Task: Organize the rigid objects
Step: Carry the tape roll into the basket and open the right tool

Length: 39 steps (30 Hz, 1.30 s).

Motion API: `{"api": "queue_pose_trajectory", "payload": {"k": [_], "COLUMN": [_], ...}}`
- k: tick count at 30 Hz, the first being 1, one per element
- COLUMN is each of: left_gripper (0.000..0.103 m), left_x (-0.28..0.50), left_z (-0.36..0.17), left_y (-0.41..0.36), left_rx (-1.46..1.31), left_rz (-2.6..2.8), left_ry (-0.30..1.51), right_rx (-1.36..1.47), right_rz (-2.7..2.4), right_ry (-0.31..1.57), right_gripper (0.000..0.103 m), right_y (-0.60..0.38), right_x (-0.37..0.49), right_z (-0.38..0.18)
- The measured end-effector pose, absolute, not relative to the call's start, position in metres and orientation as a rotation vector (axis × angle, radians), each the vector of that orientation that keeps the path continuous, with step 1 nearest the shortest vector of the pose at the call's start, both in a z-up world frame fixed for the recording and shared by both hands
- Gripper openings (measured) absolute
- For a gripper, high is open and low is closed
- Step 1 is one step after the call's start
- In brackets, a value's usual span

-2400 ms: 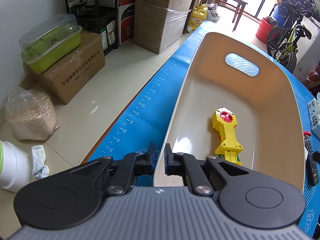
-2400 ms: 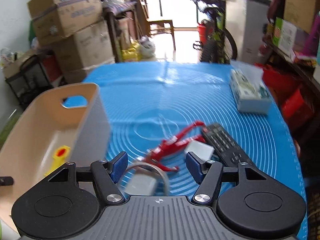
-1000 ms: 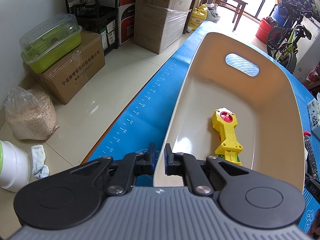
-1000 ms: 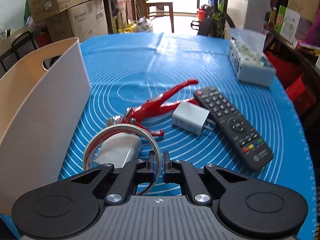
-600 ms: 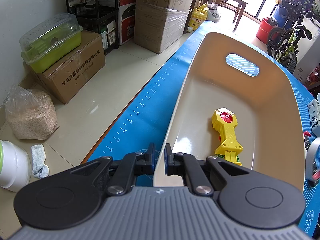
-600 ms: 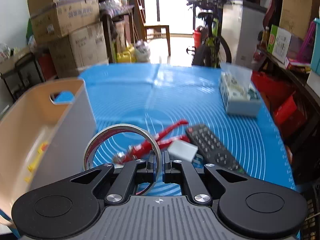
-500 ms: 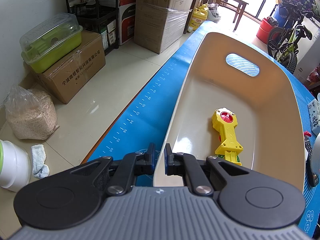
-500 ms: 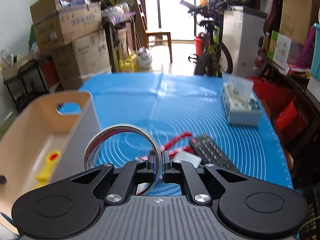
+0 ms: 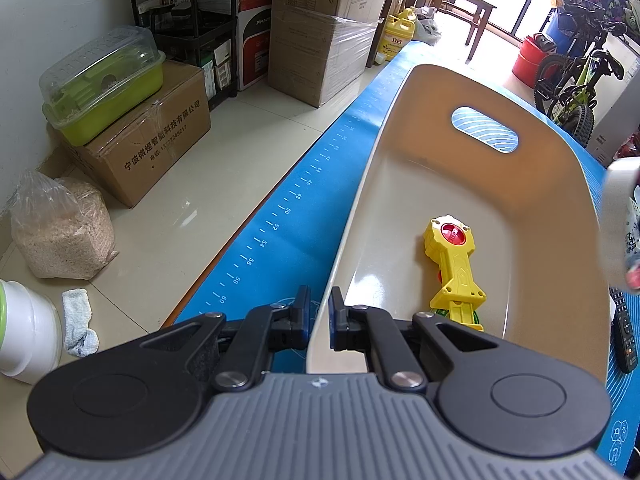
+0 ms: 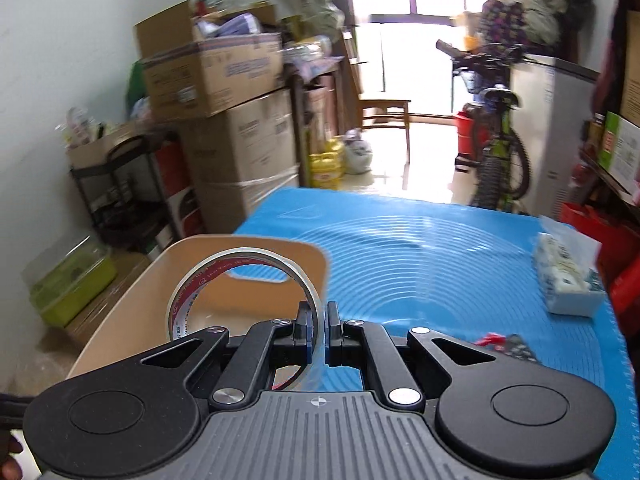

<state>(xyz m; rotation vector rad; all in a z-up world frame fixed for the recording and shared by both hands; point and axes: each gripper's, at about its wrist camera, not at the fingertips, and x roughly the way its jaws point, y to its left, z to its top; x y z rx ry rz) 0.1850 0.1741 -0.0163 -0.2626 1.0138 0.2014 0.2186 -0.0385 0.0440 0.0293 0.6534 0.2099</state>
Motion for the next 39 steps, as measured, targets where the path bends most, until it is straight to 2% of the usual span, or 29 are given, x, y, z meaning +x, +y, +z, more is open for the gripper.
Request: {"api": "queue_pose_trajectory", "payload": {"k": [22, 23, 26, 31, 32, 39], "left_gripper": [0.01, 0.01, 0.011, 0.01, 0.01, 0.011], "left_x": [0.185, 0.185, 0.185, 0.185, 0.185, 0.185], "left_z": [-0.016, -0.016, -0.016, -0.017, -0.017, -0.017], "left_y": [0.174, 0.174, 0.174, 0.173, 0.173, 0.173], "left_rx": [-0.262, -0.263, -0.263, -0.263, -0.264, -0.264], "left_rz": [0.202, 0.202, 0.202, 0.203, 0.203, 0.203], "left_ry": [1.014, 1.014, 1.014, 1.015, 1.015, 1.015], "right_rx": [-0.24, -0.24, -0.213, -0.186, -0.179, -0.097], "right_rz": [0.315, 0.318, 0.337, 0.354, 0.348, 0.338], "right_ry": [0.934, 0.935, 0.941, 0.903, 0.89, 0.837], "right_gripper": [0.019, 0.021, 0.038, 0.052, 0.06, 0.065], "right_y": [0.052, 0.052, 0.05, 0.042, 0.04, 0.012], "right_x": [0.224, 0.223, 0.222, 0.215, 0.214, 0.212], "right_z": [-0.02, -0.019, -0.017, -0.005, -0.002, 0.024]}}
